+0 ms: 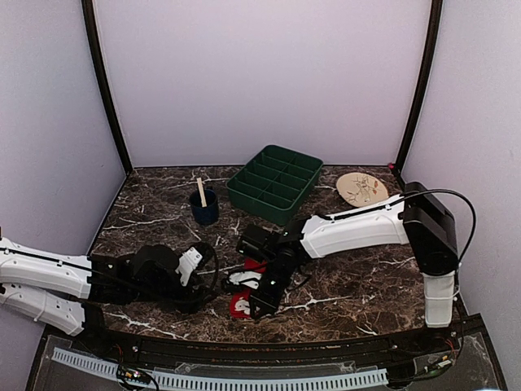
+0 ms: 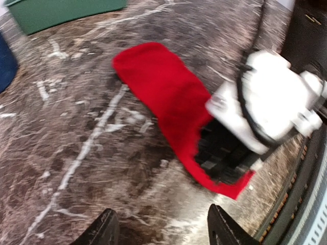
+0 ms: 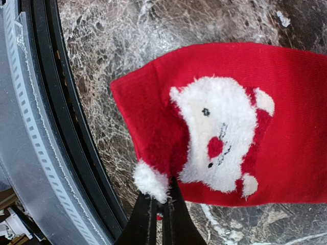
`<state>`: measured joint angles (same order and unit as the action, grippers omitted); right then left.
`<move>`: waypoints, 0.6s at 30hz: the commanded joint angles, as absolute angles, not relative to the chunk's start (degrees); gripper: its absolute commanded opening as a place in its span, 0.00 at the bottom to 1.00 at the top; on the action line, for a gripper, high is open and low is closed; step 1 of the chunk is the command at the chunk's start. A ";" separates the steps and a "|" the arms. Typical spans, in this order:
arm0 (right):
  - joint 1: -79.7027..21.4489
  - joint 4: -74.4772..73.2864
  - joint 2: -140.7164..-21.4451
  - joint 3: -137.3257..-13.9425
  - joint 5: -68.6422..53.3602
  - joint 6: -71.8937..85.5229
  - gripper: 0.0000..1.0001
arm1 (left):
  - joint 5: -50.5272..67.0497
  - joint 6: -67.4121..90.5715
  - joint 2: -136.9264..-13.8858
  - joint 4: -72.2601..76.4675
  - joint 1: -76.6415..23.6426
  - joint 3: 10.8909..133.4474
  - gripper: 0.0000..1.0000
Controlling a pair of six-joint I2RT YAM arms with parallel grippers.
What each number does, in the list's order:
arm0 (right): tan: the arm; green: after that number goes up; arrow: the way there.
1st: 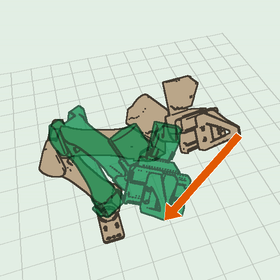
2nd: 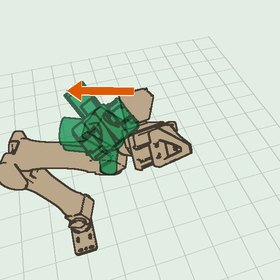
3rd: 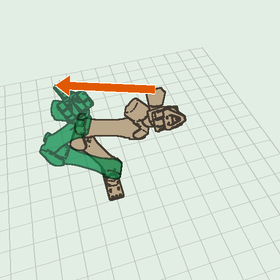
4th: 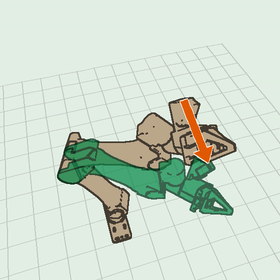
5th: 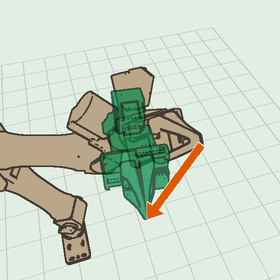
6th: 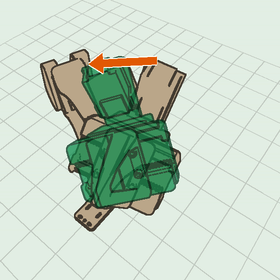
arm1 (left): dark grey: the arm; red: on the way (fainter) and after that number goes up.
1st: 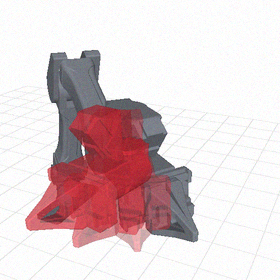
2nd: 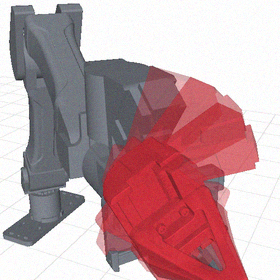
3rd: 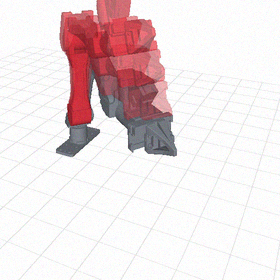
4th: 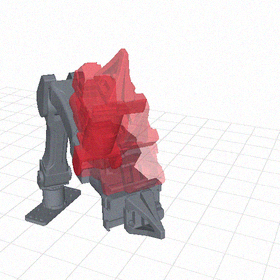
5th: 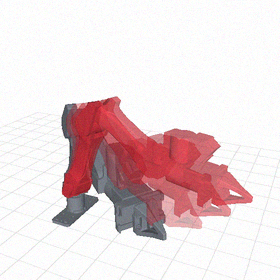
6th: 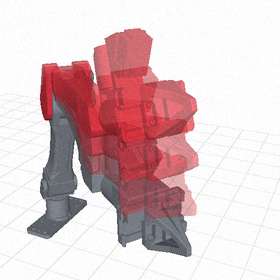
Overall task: Roll the socks
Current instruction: Pick up the sock from the center of the board.
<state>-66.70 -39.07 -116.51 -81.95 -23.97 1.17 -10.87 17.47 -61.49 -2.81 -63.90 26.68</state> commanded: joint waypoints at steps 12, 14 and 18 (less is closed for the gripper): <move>-62.87 -43.30 -119.72 -86.63 -34.52 0.25 0.00 | -10.32 9.95 -63.72 8.86 -73.63 21.62 0.61; -62.68 -43.92 -119.93 -86.68 -35.29 -0.10 0.00 | -10.64 8.51 -64.46 9.96 -74.13 21.32 0.61; -62.41 -45.09 -120.27 -87.11 -36.16 -0.82 0.00 | -10.30 5.14 -66.34 13.04 -74.72 20.87 0.63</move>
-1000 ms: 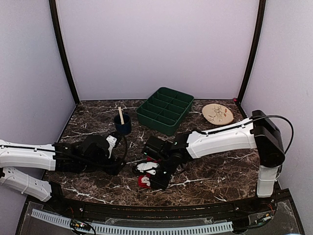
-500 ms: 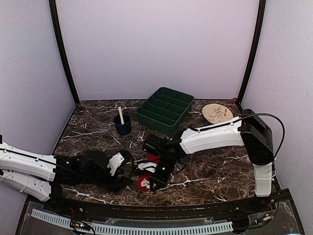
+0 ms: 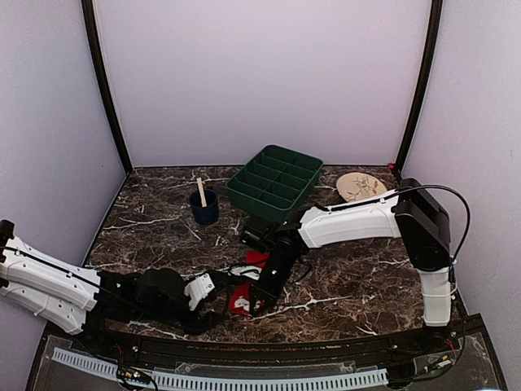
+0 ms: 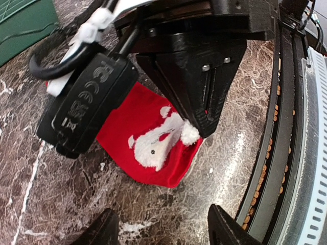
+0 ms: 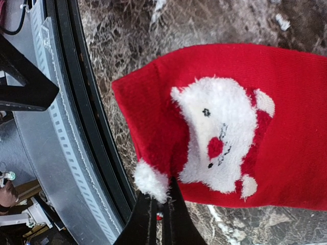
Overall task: Roll the socks
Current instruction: Pick up the sock from the center of the board, then roll the sock at the center of the board.
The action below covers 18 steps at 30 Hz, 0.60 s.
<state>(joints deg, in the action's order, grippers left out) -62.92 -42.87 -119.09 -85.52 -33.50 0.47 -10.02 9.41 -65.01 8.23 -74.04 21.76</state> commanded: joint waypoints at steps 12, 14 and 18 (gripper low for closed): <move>-61.53 -47.67 -120.73 -88.24 -37.18 -2.45 0.00 | -8.29 -4.34 -74.76 19.16 -75.15 23.11 0.63; -61.45 -47.81 -120.76 -88.28 -37.34 -2.54 0.00 | -8.64 -5.30 -75.90 19.83 -75.15 23.40 0.62; -61.44 -47.73 -121.10 -88.33 -37.89 -2.61 0.00 | -9.37 -6.93 -77.51 20.87 -75.15 24.38 0.59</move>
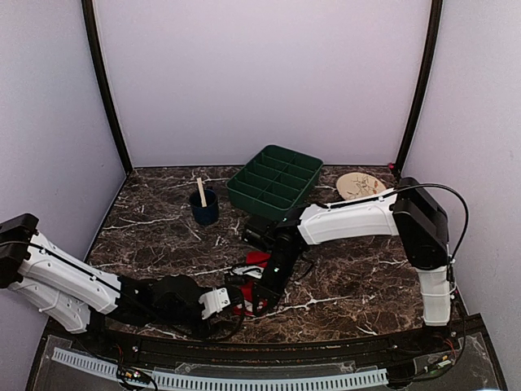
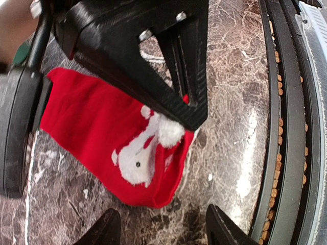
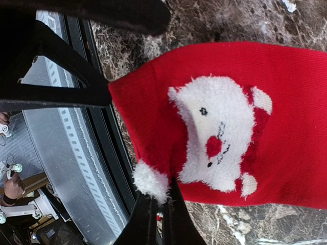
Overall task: Roll the socks
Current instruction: Roll the sock at the center of the board.
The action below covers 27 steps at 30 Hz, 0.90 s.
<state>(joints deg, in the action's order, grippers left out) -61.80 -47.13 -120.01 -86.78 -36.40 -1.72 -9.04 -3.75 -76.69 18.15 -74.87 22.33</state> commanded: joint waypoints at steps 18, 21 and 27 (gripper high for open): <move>-61.26 -48.06 -121.98 -89.27 -39.11 -2.55 0.00 | -6.74 -9.63 -79.65 19.75 -75.14 25.61 0.44; -61.26 -48.38 -122.14 -89.59 -39.28 -2.64 0.00 | -6.93 -10.05 -80.33 19.43 -75.14 25.77 0.45; -61.26 -49.03 -122.34 -89.87 -39.41 -2.97 0.00 | -9.27 -11.51 -82.39 19.43 -75.15 26.72 0.46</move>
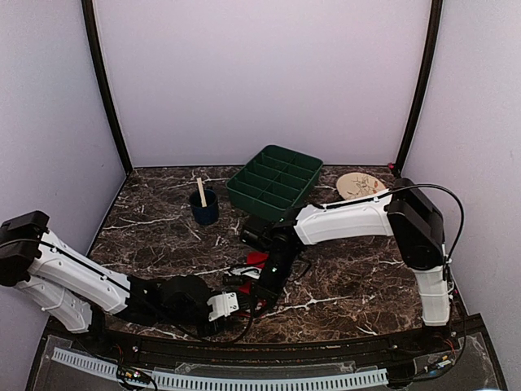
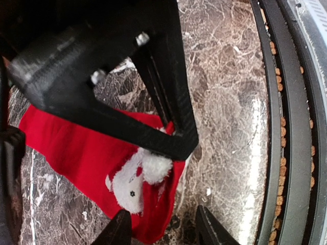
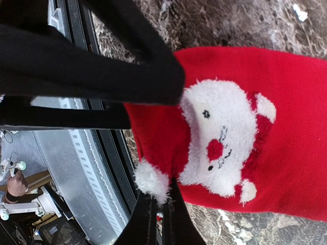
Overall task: Roll the socks
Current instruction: Roll the sock at the center of the board.
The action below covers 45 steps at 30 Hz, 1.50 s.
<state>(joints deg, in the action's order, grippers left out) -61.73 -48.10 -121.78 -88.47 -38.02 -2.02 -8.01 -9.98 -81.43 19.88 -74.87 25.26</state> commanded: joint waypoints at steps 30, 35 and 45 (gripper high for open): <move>-60.83 -49.04 -123.07 -89.62 -38.58 -2.99 0.01 | -5.85 -12.81 -84.18 13.42 -75.15 30.14 0.00; -60.06 -46.24 -122.00 -88.00 -39.60 -1.82 0.11 | -4.52 -11.70 -84.03 11.50 -75.06 30.24 0.00; -59.07 -41.07 -120.32 -84.58 -41.40 1.01 0.27 | 0.89 -9.84 -83.79 6.53 -72.04 31.75 0.00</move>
<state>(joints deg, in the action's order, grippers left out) -59.44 -44.18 -122.56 -85.69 -40.12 -0.19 -2.61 -11.33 -84.31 9.87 -73.69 30.09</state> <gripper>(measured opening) 0.254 0.053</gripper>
